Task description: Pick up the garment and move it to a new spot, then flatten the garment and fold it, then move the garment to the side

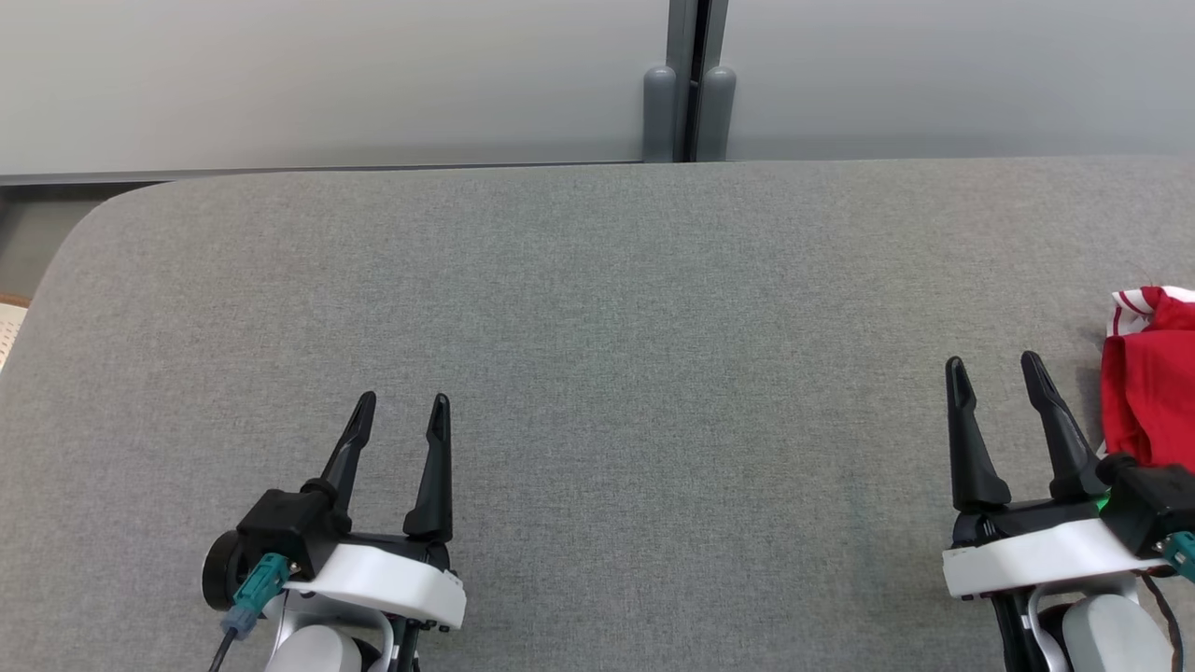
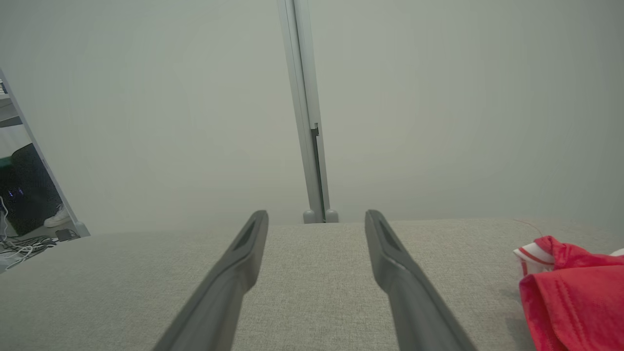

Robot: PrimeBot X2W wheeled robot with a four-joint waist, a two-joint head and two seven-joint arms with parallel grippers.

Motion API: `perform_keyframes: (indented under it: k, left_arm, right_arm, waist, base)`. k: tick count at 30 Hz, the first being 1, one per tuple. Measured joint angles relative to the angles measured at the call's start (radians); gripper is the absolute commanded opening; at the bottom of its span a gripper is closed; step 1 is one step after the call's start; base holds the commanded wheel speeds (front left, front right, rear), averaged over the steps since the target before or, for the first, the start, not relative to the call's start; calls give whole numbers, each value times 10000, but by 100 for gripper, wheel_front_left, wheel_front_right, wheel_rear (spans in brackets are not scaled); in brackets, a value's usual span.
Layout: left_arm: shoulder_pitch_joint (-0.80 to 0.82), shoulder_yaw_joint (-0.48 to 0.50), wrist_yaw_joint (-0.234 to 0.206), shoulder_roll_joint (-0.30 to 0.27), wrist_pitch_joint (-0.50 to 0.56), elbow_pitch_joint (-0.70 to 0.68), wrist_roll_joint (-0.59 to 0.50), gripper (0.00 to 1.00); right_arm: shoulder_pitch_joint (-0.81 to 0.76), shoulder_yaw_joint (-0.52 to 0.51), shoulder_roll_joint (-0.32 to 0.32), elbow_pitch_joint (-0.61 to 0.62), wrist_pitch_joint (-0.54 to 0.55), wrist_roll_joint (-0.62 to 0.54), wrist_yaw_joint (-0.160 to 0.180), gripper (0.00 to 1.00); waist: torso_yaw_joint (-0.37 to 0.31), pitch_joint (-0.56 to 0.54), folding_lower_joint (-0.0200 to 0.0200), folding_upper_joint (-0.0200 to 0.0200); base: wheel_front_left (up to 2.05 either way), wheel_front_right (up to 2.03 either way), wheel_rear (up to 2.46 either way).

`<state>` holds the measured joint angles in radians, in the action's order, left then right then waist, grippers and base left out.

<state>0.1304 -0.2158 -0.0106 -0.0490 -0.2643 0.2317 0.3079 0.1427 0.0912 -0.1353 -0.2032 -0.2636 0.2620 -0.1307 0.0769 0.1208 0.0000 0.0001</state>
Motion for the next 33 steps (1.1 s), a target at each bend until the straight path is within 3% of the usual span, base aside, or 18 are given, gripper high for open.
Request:
perform_keyframes:
  k: [30, 31, 33]
  left_arm:
    - [-247, 401, 362, 0, 2, -209, 606, 100]
    - [-253, 395, 364, 6, 0, -196, 637, 0]
    - [-310, 368, 362, 27, 2, -33, 637, 0]
  right_arm:
    - [-41, 63, 134, -54, 0, -58, 0, 100]
    - [-46, 67, 140, -73, -2, -58, 0, 0]
    - [-128, 102, 182, -215, 0, -58, 0, 0]
  waist:
    - [-10, -120, -1, 0]
    - [-7, -124, 0, 0]
    - [-9, -126, 0, 0]
  base:
    - [0, 0, 0]
    - [0, 0, 0]
    - [0, 0, 0]
